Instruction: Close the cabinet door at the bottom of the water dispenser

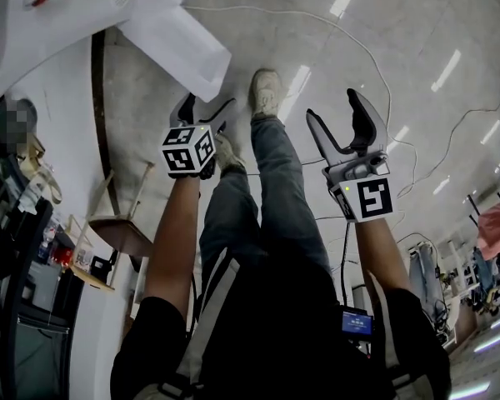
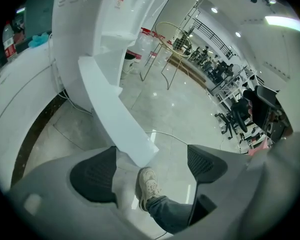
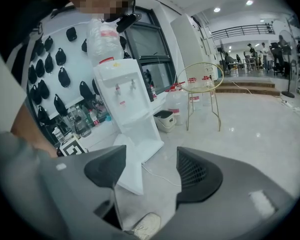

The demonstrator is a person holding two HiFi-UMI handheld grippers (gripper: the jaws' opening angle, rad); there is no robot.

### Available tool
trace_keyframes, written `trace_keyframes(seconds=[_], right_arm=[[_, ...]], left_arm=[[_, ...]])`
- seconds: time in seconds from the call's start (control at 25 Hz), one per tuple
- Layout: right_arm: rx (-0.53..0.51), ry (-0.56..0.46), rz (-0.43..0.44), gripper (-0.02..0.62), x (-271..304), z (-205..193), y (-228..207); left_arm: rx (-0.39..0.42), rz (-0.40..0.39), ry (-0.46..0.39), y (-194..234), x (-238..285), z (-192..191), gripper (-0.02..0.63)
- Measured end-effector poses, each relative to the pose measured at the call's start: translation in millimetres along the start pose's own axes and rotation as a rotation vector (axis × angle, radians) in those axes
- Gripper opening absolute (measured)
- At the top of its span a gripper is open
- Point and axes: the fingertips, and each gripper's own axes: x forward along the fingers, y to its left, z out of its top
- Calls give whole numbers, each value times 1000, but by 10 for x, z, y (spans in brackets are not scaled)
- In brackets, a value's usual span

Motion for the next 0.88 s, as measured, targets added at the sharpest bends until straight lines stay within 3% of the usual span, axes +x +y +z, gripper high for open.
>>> trace_keyframes(seconds=[0.88], right_arm=[[41, -23, -144, 298, 19, 357, 28]], left_arm=[[128, -215, 70, -536, 399, 574, 434]])
